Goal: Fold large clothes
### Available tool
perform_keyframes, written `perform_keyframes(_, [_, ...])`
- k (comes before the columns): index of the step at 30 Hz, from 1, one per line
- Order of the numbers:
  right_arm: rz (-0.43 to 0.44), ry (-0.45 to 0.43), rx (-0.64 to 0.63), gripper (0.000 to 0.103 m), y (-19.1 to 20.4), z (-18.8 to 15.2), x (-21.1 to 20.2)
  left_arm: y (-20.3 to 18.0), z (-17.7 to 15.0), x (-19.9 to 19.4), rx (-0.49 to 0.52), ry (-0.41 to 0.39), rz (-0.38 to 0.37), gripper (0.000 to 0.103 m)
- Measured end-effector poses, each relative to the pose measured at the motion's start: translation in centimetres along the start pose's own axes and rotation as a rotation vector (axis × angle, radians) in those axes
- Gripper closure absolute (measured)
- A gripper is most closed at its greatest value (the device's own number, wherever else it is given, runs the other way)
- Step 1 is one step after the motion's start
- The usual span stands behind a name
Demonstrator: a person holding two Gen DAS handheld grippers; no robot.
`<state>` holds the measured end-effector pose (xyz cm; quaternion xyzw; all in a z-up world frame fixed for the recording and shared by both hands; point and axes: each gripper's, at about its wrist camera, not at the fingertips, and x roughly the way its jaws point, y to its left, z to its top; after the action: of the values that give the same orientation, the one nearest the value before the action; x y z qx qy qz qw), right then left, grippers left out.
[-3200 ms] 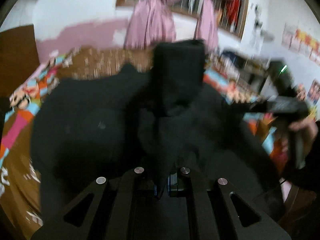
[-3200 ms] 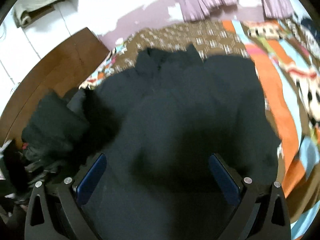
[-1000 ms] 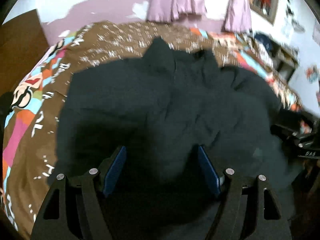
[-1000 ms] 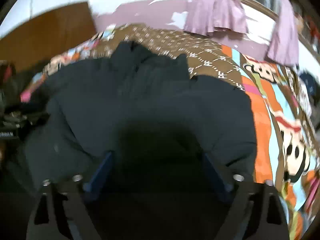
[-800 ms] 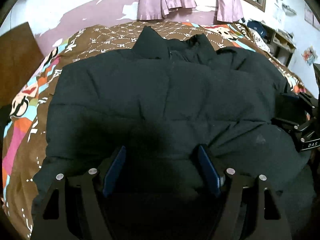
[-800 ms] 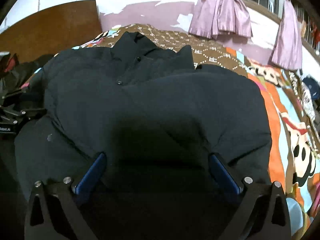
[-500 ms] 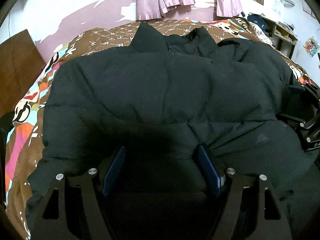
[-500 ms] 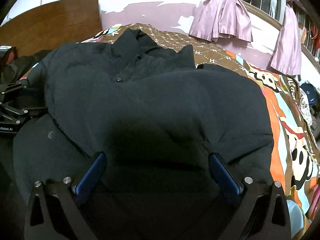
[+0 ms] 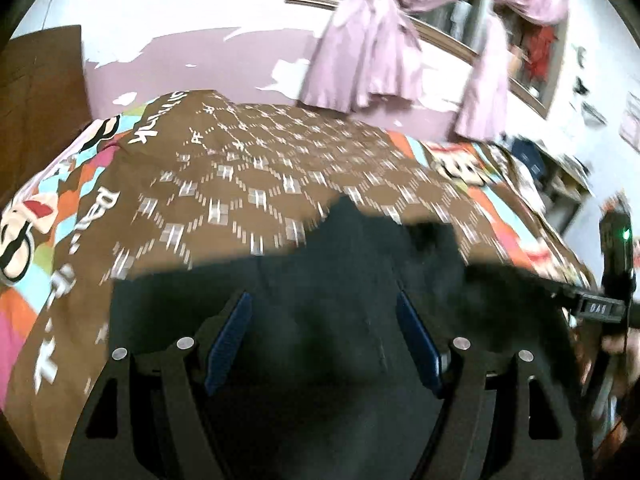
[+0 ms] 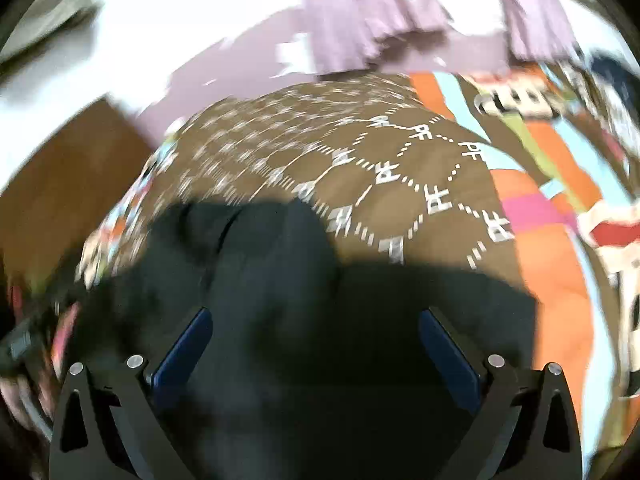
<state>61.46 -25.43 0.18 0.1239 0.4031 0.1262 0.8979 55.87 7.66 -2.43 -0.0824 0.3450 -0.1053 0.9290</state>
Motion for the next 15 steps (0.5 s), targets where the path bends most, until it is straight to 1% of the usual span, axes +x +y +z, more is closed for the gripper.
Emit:
perform_keyframes(1, [0.038,-0.010,0.086,0.000,-1.0,1.5,1.7,0.2,1.7,2.3,-0.044,0.001,0.002,0.034])
perform_keyframes(3, [0.109,-0.022,0.206,0.000,-2.4,3.0,4.5,0.9,3.1,5.2,-0.097,0.011,0.002,0.034])
perform_keyframes(4, [0.116,-0.014,0.234,0.001,-2.7,3.6,6.0,1.2,3.9,7.2,-0.127,0.028,0.005,0.034])
perform_keyframes(5, [0.106,-0.008,0.236,0.002,-2.7,3.8,6.9,1.4,4.4,9.1,-0.150,0.054,0.015,0.034])
perform_keyframes(6, [0.091,-0.002,0.224,0.008,-2.6,4.0,7.6,1.8,4.5,10.5,-0.170,0.077,0.018,0.035])
perform_keyframes(7, [0.082,-0.001,0.200,0.022,-2.4,4.0,8.3,1.8,4.5,11.9,-0.181,0.105,0.018,0.036])
perform_keyframes(8, [0.086,0.000,0.185,0.034,-2.3,3.8,8.7,2.1,4.3,13.0,-0.187,0.131,0.024,0.043])
perform_keyframes(9, [0.097,0.006,0.177,0.066,-2.2,3.5,8.8,2.2,3.9,13.6,-0.189,0.143,0.020,0.071])
perform_keyframes(10, [0.107,0.005,0.175,0.079,-2.3,3.3,8.7,2.2,3.3,13.5,-0.196,0.146,0.014,0.081])
perform_keyframes(11, [0.118,-0.006,0.180,0.081,-2.3,3.1,8.3,2.4,3.0,12.8,-0.211,0.120,0.006,0.082])
perform_keyframes(12, [0.127,-0.023,0.186,0.086,-2.3,2.7,7.4,2.5,2.7,11.7,-0.223,0.088,-0.015,0.085])
perform_keyframes(13, [0.136,-0.033,0.182,0.089,-2.2,2.3,6.3,2.8,2.5,10.5,-0.228,0.069,-0.036,0.088])
perform_keyframes(15, [0.133,-0.040,0.139,0.092,-1.4,1.7,4.2,3.0,2.5,7.8,-0.213,0.037,-0.042,0.090])
